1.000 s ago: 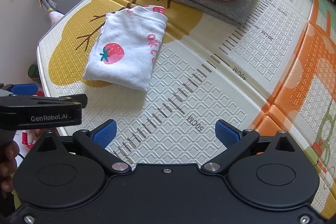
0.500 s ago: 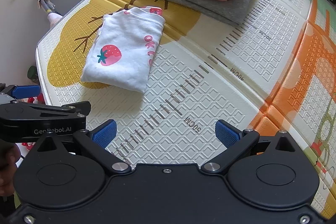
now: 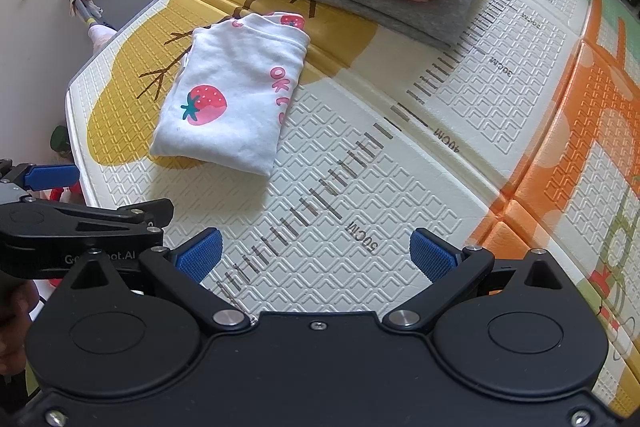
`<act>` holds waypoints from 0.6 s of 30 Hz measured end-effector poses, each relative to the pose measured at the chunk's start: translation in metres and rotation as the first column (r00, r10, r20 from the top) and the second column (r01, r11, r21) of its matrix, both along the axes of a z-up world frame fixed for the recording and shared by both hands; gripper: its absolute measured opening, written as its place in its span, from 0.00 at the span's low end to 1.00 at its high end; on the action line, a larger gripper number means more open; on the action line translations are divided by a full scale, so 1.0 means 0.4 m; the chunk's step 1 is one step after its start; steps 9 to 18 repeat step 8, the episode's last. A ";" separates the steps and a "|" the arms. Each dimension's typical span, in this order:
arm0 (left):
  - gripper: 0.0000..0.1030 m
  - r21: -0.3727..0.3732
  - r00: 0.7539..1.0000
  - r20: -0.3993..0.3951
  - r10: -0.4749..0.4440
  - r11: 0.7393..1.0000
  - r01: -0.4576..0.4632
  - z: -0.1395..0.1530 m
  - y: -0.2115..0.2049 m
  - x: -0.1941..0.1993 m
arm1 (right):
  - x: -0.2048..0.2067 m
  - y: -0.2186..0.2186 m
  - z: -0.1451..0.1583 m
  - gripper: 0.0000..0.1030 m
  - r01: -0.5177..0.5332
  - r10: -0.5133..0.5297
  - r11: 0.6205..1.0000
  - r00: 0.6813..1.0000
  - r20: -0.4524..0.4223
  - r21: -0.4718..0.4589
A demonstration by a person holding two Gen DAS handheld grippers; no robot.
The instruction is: Fold clothes
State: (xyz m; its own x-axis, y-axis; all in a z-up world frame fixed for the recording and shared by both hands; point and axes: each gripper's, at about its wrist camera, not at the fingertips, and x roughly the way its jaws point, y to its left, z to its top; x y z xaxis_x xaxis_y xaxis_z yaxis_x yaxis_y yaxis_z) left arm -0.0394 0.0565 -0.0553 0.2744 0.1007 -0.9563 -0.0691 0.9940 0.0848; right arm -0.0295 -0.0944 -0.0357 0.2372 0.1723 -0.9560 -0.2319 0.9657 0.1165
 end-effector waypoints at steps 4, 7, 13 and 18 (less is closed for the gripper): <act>0.97 -0.003 1.000 0.001 -0.006 1.000 0.006 0.000 -0.001 0.001 | -0.001 -0.001 0.001 0.97 0.003 -0.003 1.000 1.000 0.001 0.000; 0.97 -0.003 1.000 0.001 -0.011 1.000 0.012 0.000 -0.002 0.002 | -0.001 -0.002 0.001 0.97 0.004 -0.004 1.000 1.000 0.001 0.000; 0.97 -0.007 1.000 -0.002 -0.010 1.000 0.010 0.000 -0.001 0.003 | -0.001 -0.003 0.001 0.97 0.005 -0.005 1.000 1.000 0.001 -0.001; 0.97 -0.007 1.000 -0.002 -0.010 1.000 0.010 0.000 -0.001 0.003 | -0.001 -0.003 0.001 0.97 0.005 -0.005 1.000 1.000 0.001 -0.001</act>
